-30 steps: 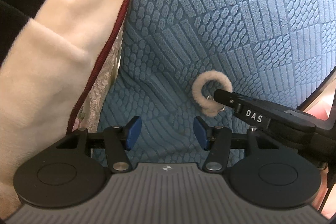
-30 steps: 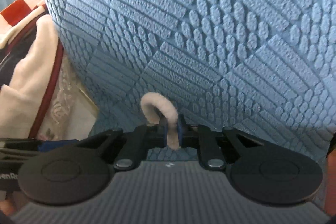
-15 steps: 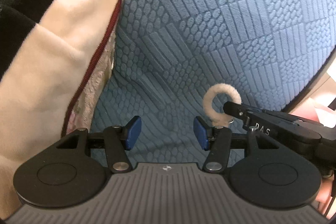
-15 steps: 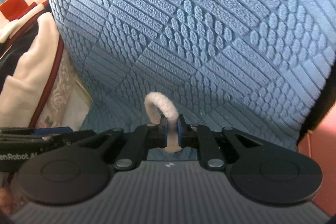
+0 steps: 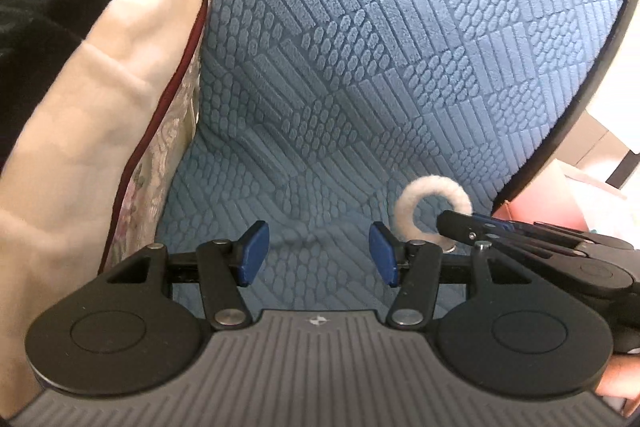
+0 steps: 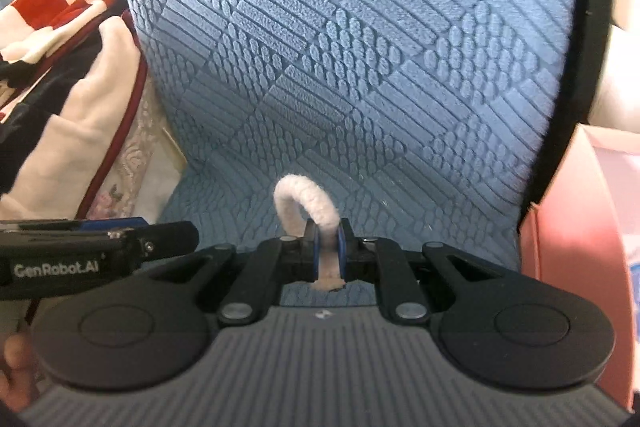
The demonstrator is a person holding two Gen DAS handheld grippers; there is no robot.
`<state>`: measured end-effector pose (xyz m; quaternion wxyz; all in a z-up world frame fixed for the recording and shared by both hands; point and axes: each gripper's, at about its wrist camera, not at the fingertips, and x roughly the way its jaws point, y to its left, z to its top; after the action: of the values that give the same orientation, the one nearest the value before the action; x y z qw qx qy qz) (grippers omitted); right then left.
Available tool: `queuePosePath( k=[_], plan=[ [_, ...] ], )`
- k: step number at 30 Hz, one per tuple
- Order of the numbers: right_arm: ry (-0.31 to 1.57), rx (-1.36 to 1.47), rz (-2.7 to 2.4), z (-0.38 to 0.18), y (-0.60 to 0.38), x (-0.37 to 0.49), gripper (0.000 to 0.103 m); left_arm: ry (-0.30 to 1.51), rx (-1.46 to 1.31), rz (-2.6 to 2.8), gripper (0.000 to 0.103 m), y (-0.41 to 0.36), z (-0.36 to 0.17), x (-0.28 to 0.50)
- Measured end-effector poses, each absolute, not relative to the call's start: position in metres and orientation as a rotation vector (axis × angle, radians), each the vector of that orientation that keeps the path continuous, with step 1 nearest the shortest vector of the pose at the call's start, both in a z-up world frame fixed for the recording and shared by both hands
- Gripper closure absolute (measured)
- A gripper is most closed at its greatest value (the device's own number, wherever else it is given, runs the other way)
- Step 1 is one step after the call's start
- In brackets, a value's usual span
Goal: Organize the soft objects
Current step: 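Lift and carry the hair tie with the right gripper over the pink box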
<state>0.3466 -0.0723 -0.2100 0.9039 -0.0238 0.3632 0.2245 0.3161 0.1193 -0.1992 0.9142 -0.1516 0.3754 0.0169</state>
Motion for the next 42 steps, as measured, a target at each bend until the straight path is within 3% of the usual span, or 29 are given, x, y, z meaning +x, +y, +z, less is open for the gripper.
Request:
queuePosePath(
  k=[42],
  plan=[
    [0.792, -0.027, 0.336, -0.208, -0.151, 0.194, 0.091, 0.757, -0.285, -0.070, 0.041, 0.031, -0.175, 0.188]
  ],
)
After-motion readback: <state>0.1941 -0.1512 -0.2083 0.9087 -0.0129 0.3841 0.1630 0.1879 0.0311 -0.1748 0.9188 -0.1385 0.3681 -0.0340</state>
